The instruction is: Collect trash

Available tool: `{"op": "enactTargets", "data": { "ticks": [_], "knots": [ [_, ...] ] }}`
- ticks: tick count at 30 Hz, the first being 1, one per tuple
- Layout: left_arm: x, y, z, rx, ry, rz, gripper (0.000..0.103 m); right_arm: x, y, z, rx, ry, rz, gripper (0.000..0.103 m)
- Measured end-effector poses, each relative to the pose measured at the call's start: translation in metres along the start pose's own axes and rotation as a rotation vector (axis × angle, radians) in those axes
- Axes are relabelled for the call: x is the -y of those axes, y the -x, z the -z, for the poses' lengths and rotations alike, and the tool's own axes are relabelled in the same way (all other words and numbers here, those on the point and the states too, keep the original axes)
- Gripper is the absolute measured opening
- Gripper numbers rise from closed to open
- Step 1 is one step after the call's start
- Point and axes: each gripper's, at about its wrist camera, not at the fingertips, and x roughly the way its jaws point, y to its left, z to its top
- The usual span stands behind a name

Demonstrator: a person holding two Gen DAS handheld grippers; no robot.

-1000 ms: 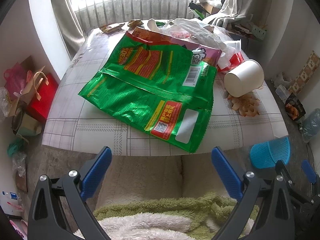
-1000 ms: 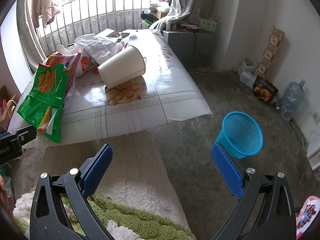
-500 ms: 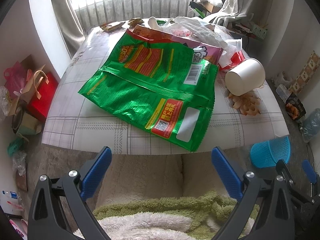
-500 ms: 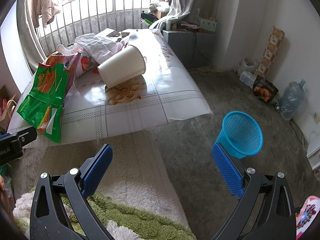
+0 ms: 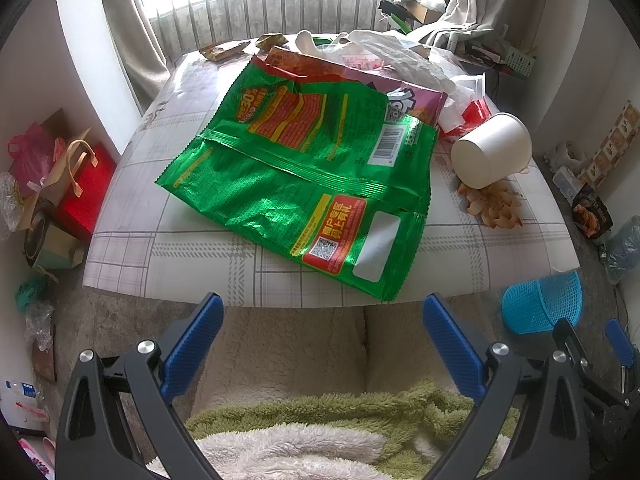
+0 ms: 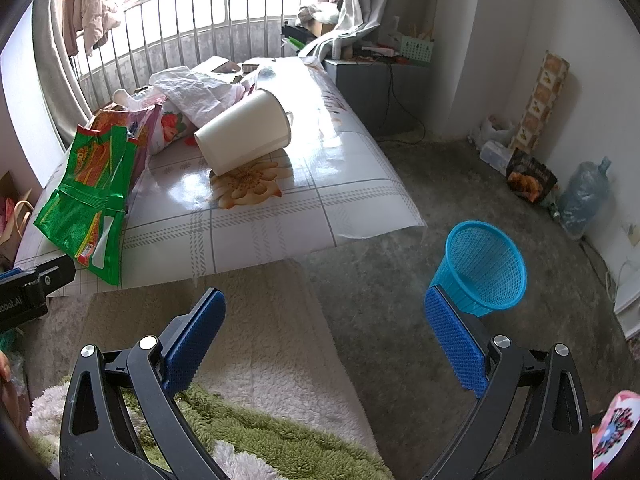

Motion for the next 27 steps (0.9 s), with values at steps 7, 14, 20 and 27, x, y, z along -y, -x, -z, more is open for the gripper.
{"op": "enactTargets", "data": {
  "ticks": [7,14,20,27],
  "knots": [
    [0.001,-0.004,-0.002,-0.015,-0.003,0.0,0.098,0.0,-0.002,0.002,-0.007,-0.005,-0.003,0.095],
    [0.001,-0.007,-0.003,-0.032,0.001,0.001,0.098,0.0,-0.003,0.001,-0.013,-0.006,-0.003,0.095],
    [-0.004,-0.015,-0.005,-0.06,0.016,0.027,0.098,-0.004,-0.008,-0.003,-0.017,0.0,0.018,0.095],
    [-0.02,-0.027,-0.015,-0.048,0.061,0.095,0.098,-0.002,-0.018,-0.027,0.015,-0.014,0.033,0.095]
  ]
}}
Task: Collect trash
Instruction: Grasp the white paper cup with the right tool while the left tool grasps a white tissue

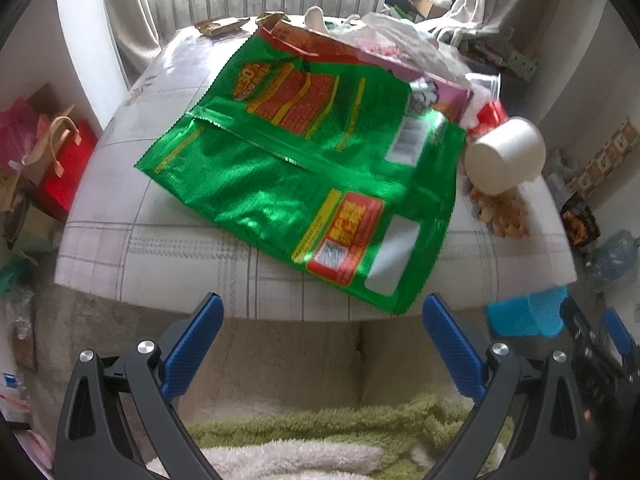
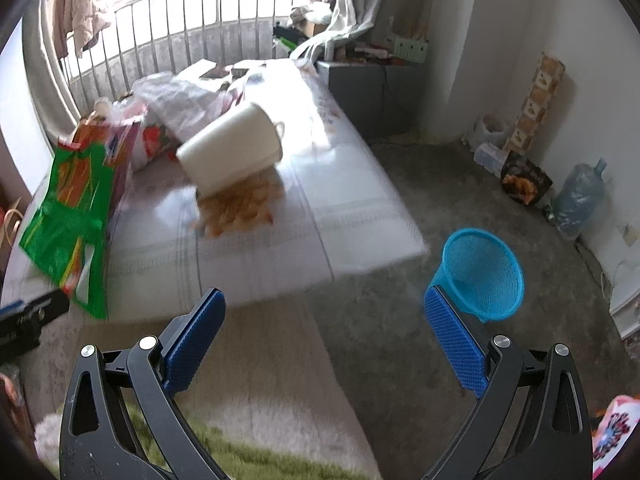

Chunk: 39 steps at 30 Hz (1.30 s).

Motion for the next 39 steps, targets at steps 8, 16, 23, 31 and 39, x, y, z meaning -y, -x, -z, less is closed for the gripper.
{"op": "enactTargets", "data": {
  "ticks": [8,16,23,31,39],
  "knots": [
    [-0.019,0.005,-0.018,0.163,0.012,0.149,0.098,0.004,-0.009,-0.049,0.093,-0.05,-0.192,0.095],
    [-0.05,0.001,-0.044,0.229,0.093,0.302,0.098,0.026,-0.065,-0.084,-0.138,-0.413,-0.531,0.095],
    [-0.094,-0.005,-0.065,0.255,0.246,0.3,0.098,0.037,-0.104,-0.09,-0.27,-0.633,-0.676,0.095],
    [-0.084,0.01,-0.103,0.306,0.152,0.333,0.098,0.025,-0.131,-0.098,-0.354,-0.732,-0.759,0.095],
    [-0.04,0.019,-0.149,0.281,0.067,0.422,0.092,0.033,-0.144,-0.098,-0.383,-0.788,-0.783,0.065]
  ]
}}
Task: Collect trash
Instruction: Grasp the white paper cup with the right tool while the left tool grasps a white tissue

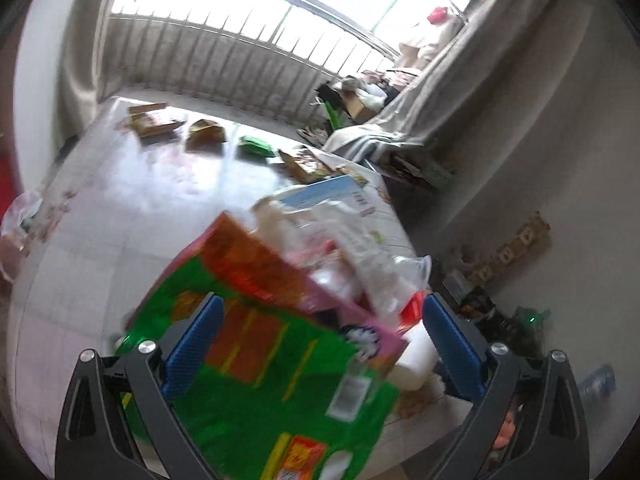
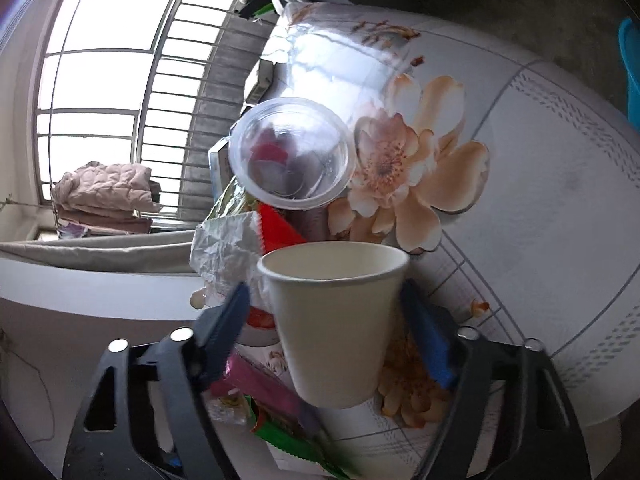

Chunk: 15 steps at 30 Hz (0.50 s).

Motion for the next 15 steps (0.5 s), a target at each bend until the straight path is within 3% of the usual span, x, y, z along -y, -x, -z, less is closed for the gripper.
{"op": "enactTargets", "data": {
  "ticks": [3,9,15],
  "knots": [
    [0.009,-0.022,-0.024,-0.063,0.031,0.025,0.086,0.01,0.006,-0.001,-0.009,-0.02,-0.027,0.063],
    [0.012,-0.077,-0.066,-0.195,0.075,-0.008,0.069,0.022,0.026,-0.005,0.023,-0.026,-0.051,0.062],
    [0.008,-0.142,-0.078,-0.373,0.15,-0.048,0.057,0.032,0.036,-0.009,0.034,-0.042,-0.077,0.062]
  ]
}}
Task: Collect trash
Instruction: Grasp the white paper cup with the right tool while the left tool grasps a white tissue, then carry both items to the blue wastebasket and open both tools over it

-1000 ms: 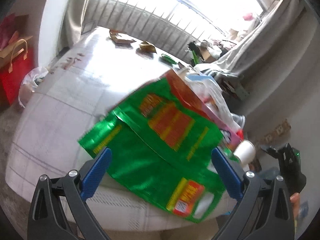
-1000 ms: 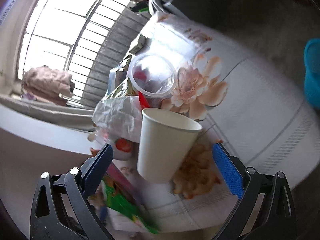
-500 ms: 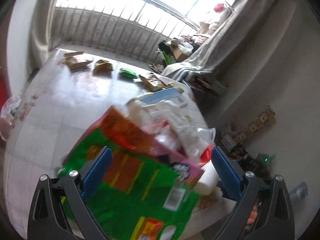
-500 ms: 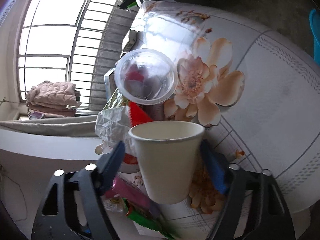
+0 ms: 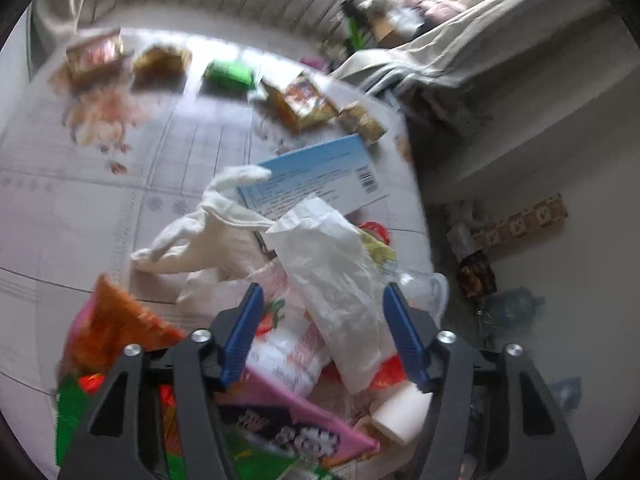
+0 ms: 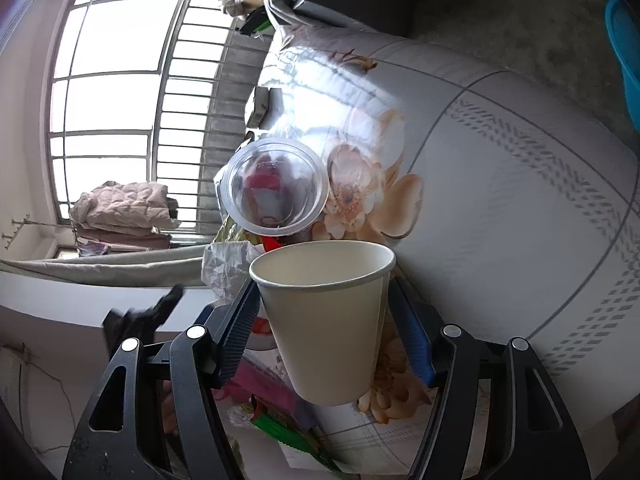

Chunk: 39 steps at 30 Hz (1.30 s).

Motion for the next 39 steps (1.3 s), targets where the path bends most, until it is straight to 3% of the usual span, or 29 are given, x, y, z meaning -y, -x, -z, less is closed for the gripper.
{"op": "enactTargets", "data": {
  "ticks": [4,9,13,21,27,33,39],
  "knots": [
    [-0.004,-0.019,-0.009,-0.022,0.038,-0.048,0.045,0.0,0.001,0.0,-0.003,0.009,-0.011,0.062],
    [-0.003,-0.025,-0.012,0.002,0.023,-0.068,0.017,0.002,0.002,-0.001,-0.002,0.018,-0.019,0.062],
    [0.006,-0.016,-0.009,0.035,-0.019,-0.054,0.002,0.004,0.004,-0.001,0.001,0.021,-0.025,0.062],
    [0.038,0.033,-0.002,0.188,-0.145,-0.017,0.0,0.004,0.007,0.001,0.009,0.027,-0.034,0.062],
    [0.072,0.069,0.013,0.242,-0.225,0.073,0.0,0.003,0.02,0.002,0.032,0.038,-0.054,0.061],
    [0.136,0.079,0.042,0.211,-0.331,0.2,0.0,0.007,0.056,-0.004,0.095,0.043,-0.1,0.06],
    [0.231,0.03,0.074,0.083,-0.427,0.321,0.0,0.037,0.127,-0.022,0.252,0.01,-0.084,0.06]
  ]
}}
